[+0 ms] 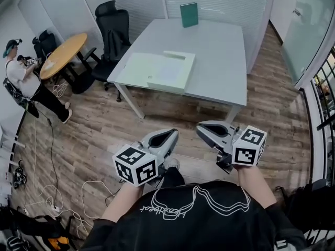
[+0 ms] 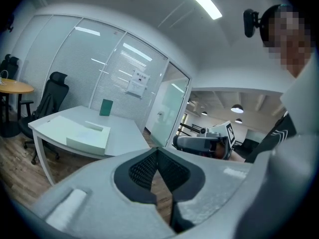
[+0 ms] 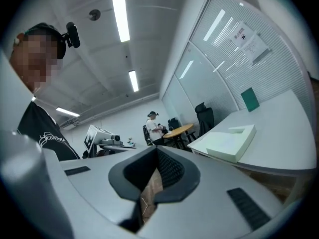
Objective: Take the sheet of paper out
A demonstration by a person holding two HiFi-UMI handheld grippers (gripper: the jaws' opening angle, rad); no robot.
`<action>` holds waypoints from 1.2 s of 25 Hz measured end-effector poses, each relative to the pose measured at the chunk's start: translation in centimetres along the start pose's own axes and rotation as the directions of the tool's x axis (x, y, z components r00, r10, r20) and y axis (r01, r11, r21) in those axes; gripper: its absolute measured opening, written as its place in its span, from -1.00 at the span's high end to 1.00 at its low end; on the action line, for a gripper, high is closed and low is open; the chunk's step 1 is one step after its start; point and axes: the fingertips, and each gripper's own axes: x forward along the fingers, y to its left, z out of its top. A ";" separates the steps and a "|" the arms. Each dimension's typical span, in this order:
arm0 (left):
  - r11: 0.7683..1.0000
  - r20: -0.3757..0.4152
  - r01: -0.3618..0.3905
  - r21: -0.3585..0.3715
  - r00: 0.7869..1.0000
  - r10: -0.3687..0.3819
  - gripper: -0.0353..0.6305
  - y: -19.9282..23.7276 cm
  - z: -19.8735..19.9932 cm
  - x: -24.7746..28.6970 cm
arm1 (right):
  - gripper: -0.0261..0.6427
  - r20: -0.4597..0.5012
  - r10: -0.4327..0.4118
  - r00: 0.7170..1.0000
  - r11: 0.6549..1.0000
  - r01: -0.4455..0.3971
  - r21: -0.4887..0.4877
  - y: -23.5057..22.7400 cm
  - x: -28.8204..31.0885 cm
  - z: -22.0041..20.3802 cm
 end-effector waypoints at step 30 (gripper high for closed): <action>0.952 0.001 0.266 -0.150 0.963 -0.269 0.86 28.3 8.4 10.8 | 0.90 -0.124 -0.256 0.959 0.961 0.266 0.071 -20.5 20.2 1.9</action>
